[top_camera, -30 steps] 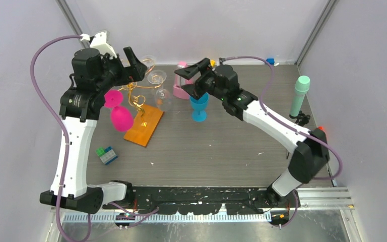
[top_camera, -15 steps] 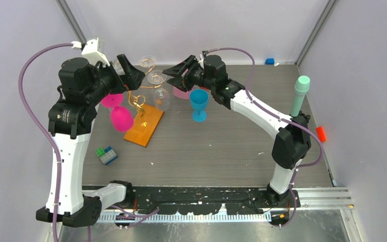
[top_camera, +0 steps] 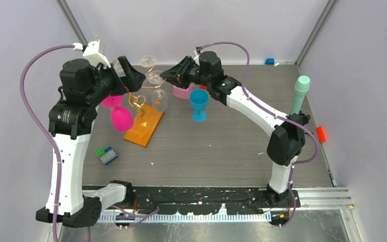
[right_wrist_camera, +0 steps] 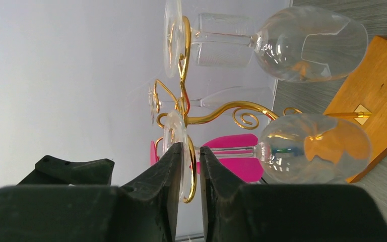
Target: Take the wine glass off the wine glass rack
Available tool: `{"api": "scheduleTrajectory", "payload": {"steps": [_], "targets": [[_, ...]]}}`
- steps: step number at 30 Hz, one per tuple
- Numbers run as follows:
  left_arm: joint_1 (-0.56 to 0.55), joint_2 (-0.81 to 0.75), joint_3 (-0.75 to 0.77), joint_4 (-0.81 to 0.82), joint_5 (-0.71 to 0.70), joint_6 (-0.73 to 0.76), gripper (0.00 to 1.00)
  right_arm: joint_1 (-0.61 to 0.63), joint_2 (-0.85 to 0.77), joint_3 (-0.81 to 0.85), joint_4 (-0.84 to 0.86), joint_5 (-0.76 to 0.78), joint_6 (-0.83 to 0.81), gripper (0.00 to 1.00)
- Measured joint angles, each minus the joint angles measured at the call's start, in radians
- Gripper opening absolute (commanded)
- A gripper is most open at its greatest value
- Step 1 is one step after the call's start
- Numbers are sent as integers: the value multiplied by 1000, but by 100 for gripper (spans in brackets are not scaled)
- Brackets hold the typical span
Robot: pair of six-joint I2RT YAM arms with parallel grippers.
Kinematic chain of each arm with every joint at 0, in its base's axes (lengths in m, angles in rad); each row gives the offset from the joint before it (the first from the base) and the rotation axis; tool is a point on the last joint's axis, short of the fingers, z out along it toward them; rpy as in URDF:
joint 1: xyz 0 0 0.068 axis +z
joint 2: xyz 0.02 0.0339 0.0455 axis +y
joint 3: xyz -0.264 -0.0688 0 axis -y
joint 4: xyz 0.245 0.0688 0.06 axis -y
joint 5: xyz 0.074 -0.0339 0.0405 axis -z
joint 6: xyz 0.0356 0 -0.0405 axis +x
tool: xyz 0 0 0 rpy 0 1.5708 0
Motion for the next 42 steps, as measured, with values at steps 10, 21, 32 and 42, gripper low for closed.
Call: {"api": "scheduleTrajectory", "payload": {"steps": [10, 21, 32, 42], "targets": [[0, -1, -5, -2, 1, 4, 100, 10, 1, 22, -19, 36, -66, 0], [0, -5, -5, -7, -20, 10, 100, 37, -24, 47, -79, 126, -117, 0], [0, -11, -5, -17, -35, 13, 100, 63, -68, 47, -144, 167, -136, 0], [0, -14, -5, -19, -44, 28, 100, 100, -75, 42, -137, 150, -105, 0]]}}
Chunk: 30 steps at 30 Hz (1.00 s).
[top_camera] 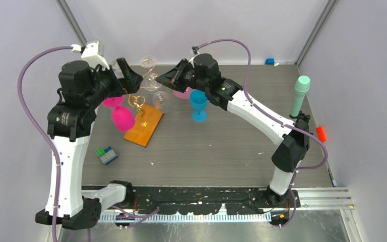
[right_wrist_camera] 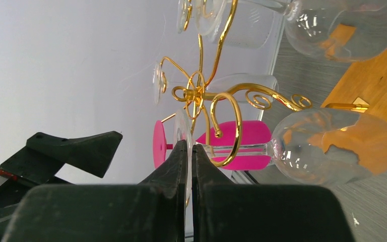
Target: Take the wine glass off the wine glass rack
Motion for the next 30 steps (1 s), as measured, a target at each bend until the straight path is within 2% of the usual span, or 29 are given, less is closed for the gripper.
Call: {"api": "scheduleTrajectory", "payload": {"steps": [11, 18, 30], "targets": [[0, -3, 0, -1, -10, 3, 100, 4, 8, 4, 60, -23, 18, 0], [0, -11, 0, -4, -17, 3, 100, 7, 68, 55, 84, -25, 22, 0], [0, -14, 0, -5, -17, 4, 100, -23, 108, 152, 60, 62, 21, 0]]}}
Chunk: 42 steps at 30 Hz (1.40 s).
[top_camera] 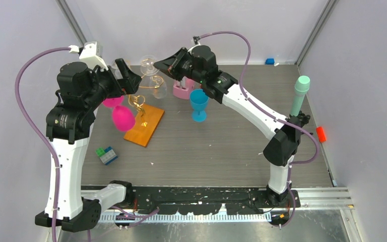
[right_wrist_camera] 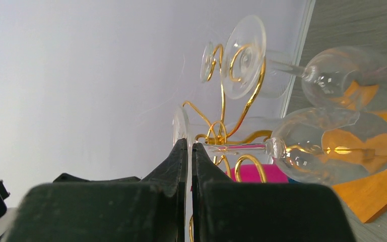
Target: Take the wine glass off the wine glass rack
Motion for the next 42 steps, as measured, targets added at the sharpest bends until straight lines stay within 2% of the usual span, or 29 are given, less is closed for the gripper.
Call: {"api": "scheduleTrajectory", "payload": {"steps": [12, 22, 29, 36, 42], "targets": [[0, -2, -3, 3, 1, 2, 100, -58, -1, 2, -47, 70, 20, 0], [0, -14, -84, 62, 66, 17, 100, -64, -98, -130, -44, 104, 37, 0], [0, -18, -150, 181, 188, 19, 100, -64, -248, -229, -31, 108, 72, 0], [0, -100, -276, 323, 220, 26, 99, -64, -391, -356, 33, 83, 134, 0], [0, -130, -385, 513, 448, 25, 88, -61, -460, -475, 67, 46, 214, 0]]}}
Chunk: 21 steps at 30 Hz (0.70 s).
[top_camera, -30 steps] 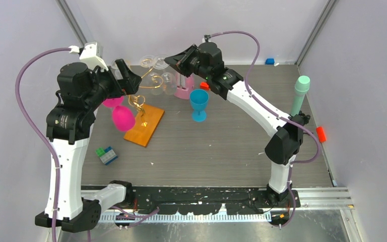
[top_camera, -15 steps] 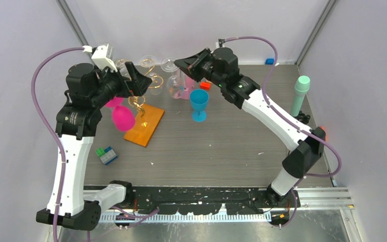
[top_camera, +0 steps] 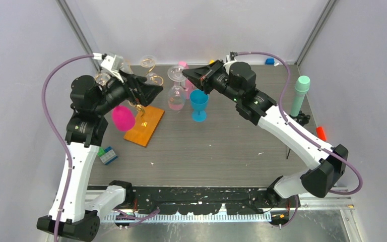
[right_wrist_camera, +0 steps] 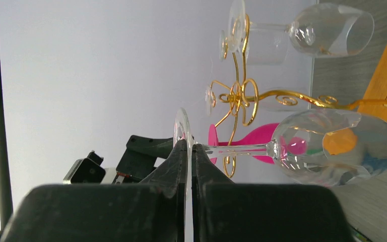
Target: Take the wine glass off the wine glass rack
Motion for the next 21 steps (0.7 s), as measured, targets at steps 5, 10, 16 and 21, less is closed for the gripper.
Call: {"api": "scheduleTrajectory", "payload": {"steps": [5, 10, 16, 21], "targets": [[-1, 7, -116, 131, 193, -13, 87, 3, -59, -98, 32, -43, 81, 0], [-35, 15, -185, 230, 319, -75, 88, 15, -143, -190, 54, -84, 132, 0], [-122, 25, -225, 289, 363, -104, 72, 21, -251, -281, 84, -116, 184, 0], [-171, 80, -220, 311, 375, -115, 57, 21, -279, -327, 126, -140, 229, 0]]}}
